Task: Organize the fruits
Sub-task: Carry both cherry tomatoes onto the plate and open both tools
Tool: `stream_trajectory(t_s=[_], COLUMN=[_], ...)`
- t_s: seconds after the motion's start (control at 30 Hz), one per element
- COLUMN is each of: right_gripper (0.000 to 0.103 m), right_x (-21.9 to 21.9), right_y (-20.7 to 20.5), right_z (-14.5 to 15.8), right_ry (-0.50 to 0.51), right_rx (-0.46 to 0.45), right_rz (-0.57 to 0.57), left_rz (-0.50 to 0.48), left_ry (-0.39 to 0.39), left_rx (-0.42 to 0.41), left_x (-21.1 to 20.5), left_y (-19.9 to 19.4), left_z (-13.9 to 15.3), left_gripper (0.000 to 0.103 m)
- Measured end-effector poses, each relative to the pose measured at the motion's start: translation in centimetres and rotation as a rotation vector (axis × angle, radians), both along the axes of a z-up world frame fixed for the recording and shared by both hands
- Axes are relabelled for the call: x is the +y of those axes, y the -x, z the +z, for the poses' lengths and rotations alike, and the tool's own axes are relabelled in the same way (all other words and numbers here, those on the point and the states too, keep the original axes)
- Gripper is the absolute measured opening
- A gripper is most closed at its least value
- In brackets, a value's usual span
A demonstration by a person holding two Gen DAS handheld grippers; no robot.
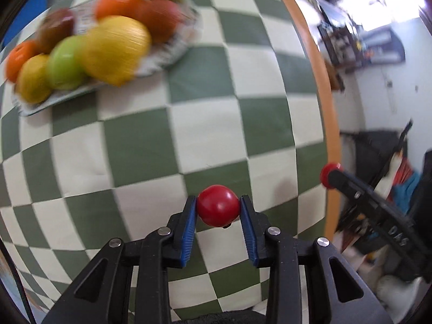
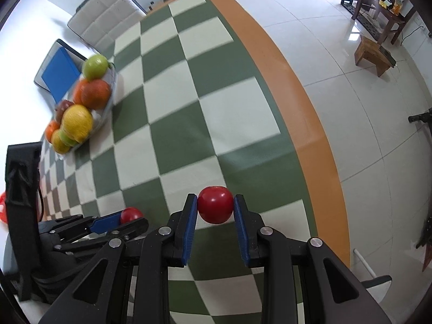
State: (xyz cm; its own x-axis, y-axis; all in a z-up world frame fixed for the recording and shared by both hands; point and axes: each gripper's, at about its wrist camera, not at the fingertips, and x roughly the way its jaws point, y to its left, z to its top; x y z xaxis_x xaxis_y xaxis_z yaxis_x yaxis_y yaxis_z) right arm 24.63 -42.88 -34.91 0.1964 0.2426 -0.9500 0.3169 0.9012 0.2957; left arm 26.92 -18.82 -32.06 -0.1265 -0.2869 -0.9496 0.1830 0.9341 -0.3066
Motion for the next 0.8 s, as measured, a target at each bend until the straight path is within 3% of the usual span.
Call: stream_trajectory(t_s=[0.2,0.33,0.5,0.63,0.8], right_gripper=[0.030,0.030,0.030,0.030,0.030], right_x=[0.9,3.1,6.5,9.1,10.6], right_y=[-1.7,-4.3,-8.8,-12.8,-15.6], right_z=[1.7,2.2,1.7,0.5,-0.8], right_ry=[-0.095,-0.199,-0.306,-0.365,-0.370], right_rx=[-0.050,-0.086,-0.124,-0.132,-0.107], right_rz=[-0.005,-0.001,0.009,0.016,0.024], left_rz=[0.147,0.155,0.139,0.165,0.243], left_ry=[0.086,0.103,0.088,0.079,0.063], left_rx=[0.008,-0.023,-0.023,-0.050,-0.089], left_x=[4.0,3.9,3.0,4.3,9.5], left_y=[-4.2,-9.1,-14.3,-15.5,-14.8], left_z=[3.7,5.7,6.2,6.4,6.9], left_gripper=[0.029,0.029,0.029,0.029,0.029])
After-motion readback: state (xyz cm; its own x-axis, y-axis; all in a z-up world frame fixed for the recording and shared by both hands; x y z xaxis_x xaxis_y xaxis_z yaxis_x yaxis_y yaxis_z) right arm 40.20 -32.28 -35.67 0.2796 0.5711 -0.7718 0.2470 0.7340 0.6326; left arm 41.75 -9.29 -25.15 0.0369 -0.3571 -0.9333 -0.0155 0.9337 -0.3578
